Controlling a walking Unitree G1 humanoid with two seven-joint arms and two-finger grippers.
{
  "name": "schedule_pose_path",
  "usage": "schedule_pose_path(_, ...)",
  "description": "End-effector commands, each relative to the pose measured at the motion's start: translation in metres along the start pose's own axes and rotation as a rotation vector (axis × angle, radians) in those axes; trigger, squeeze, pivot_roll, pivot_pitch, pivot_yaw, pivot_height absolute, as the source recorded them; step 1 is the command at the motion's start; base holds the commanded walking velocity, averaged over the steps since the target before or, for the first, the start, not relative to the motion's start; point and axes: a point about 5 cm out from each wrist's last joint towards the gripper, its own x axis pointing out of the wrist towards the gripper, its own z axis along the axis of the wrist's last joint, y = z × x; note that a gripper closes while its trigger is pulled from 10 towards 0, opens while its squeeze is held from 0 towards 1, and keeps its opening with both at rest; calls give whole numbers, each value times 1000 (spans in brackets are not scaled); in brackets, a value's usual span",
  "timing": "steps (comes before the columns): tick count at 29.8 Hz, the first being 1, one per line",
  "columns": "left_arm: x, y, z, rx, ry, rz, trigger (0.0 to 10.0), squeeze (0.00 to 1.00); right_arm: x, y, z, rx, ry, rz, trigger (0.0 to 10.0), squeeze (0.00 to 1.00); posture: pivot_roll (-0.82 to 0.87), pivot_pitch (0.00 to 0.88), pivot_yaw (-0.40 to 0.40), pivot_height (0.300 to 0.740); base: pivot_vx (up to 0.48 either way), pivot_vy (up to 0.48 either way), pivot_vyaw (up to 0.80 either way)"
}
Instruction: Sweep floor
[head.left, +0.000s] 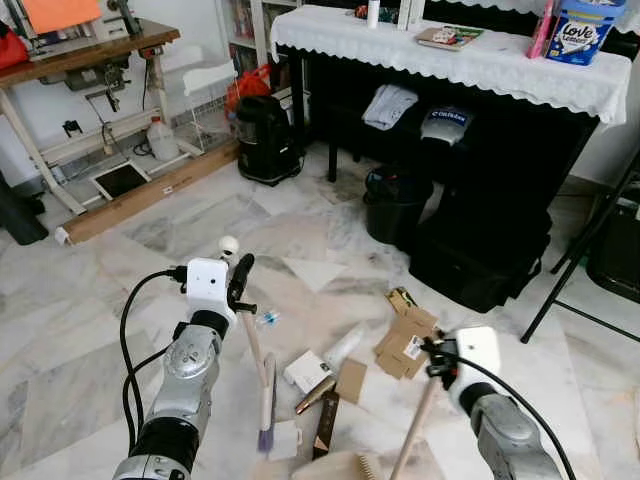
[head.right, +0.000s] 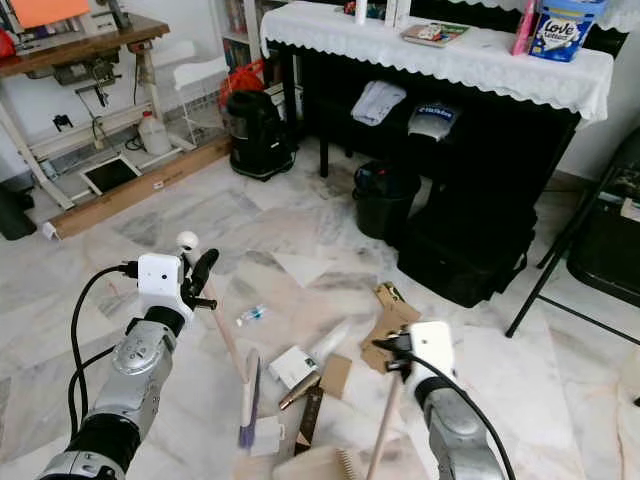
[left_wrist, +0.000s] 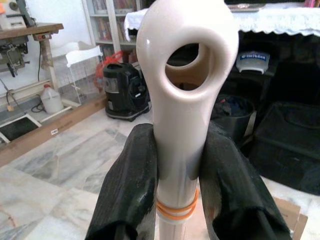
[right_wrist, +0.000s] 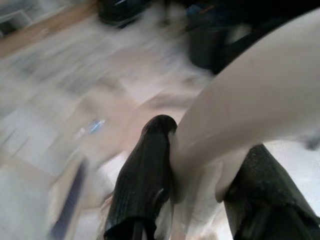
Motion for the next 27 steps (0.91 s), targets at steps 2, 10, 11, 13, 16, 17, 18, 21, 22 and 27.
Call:
schedule_pose_path(2, 6, 2, 10, -1, -49, 8, 10000, 0, 0, -24, 31, 45, -197, -197, 10000, 0, -128, 0, 35, 740, 0, 0, 0)
schedule_pose_path(10, 6, 3, 11, 2, -54, 7, 10000, 0, -2, -20, 41, 62, -306, -228, 10000, 0, -121, 0, 35, 740, 0, 0, 0)
schedule_pose_path(11, 7, 4, 12, 5, -55, 6, 10000, 0, -2, -18, 40, 67, -310, -231, 10000, 0, -121, 0, 35, 740, 0, 0, 0)
schedule_pose_path(13, 7, 4, 12, 6, -55, 6, 10000, 0, -1, -17, 39, 72, -314, -235, 10000, 0, -121, 0, 35, 740, 0, 0, 0)
schedule_pose_path(16, 8, 3, 13, 12, -59, 3, 10000, 0, -1, -15, 40, 74, -331, -237, 10000, 0, -123, 0, 37, 740, 0, 0, 0)
schedule_pose_path(17, 8, 3, 13, 12, -59, 3, 10000, 0, -1, -15, 40, 74, -331, -237, 10000, 0, -123, 0, 37, 740, 0, 0, 0)
schedule_pose_path(18, 8, 2, 13, 12, -59, 1, 10000, 0, -1, -15, 40, 71, -341, -241, 10000, 0, -125, 0, 38, 740, 0, 0, 0)
schedule_pose_path(21, 7, 1, 12, 12, -59, -2, 10000, 0, -2, -19, 41, 61, -355, -257, 10000, 0, -124, 0, 38, 740, 0, 0, 0)
schedule_pose_path(22, 7, 1, 12, 12, -58, -2, 10000, 0, -2, -20, 41, 36, -353, -262, 10000, 0, -126, 0, 39, 740, 0, 0, 0)
schedule_pose_path(27, 7, 0, 11, 15, -54, -3, 10000, 0, -3, -24, 35, -35, -343, -287, 10000, 0, -126, 0, 38, 740, 0, 0, 0)
